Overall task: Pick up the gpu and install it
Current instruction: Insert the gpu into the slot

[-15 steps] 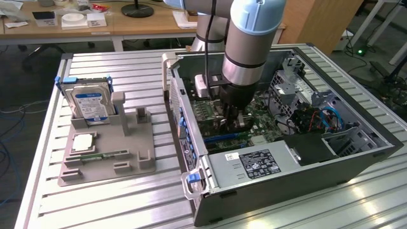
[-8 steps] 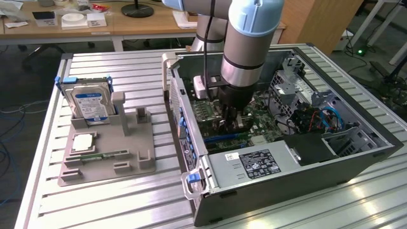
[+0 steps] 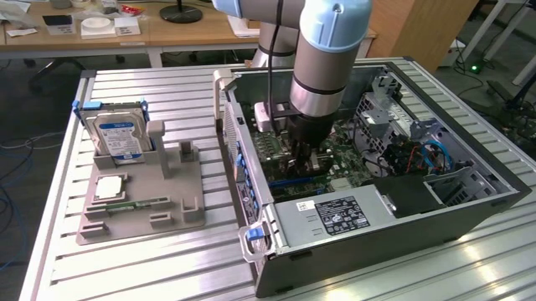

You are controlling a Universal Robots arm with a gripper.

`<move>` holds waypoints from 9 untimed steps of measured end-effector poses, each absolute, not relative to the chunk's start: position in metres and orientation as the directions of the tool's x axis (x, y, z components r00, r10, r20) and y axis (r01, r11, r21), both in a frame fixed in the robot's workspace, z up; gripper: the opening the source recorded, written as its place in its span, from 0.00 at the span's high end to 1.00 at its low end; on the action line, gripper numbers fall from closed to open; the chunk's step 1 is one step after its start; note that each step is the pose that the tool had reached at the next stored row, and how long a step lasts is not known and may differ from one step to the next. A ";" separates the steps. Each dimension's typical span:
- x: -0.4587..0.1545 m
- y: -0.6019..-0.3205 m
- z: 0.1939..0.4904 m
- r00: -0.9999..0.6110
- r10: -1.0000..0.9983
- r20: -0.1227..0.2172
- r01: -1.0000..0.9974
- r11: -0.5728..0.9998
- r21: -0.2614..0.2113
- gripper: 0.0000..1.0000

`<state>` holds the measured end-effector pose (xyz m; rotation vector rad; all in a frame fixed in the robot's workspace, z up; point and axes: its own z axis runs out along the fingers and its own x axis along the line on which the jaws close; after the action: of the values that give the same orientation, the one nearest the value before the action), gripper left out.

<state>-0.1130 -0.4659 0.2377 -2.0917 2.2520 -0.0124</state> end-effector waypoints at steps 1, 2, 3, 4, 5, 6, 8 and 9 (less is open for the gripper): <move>-0.113 -0.466 0.237 -0.073 -0.996 -0.044 -0.996 0.075 -0.052 0.72; -0.113 -0.466 0.237 -0.073 -0.996 -0.044 -0.996 0.075 -0.052 0.72; -0.113 -0.466 0.236 -0.073 -0.996 -0.044 -0.996 0.075 -0.052 0.72; -0.113 -0.466 0.236 -0.072 -0.996 -0.044 -0.996 0.075 -0.052 0.72; -0.113 -0.466 0.235 -0.073 -0.996 -0.044 -0.996 0.075 -0.052 0.72; -0.113 -0.466 0.234 -0.072 -0.996 -0.044 -0.996 0.075 -0.052 0.72; -0.113 -0.466 0.234 -0.073 -0.996 -0.044 -0.996 0.075 -0.052 0.72; -0.113 -0.466 0.234 -0.073 -0.996 -0.044 -0.996 0.075 -0.052 0.72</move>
<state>-0.1132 -0.4660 0.2342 -2.0920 2.2524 -0.0121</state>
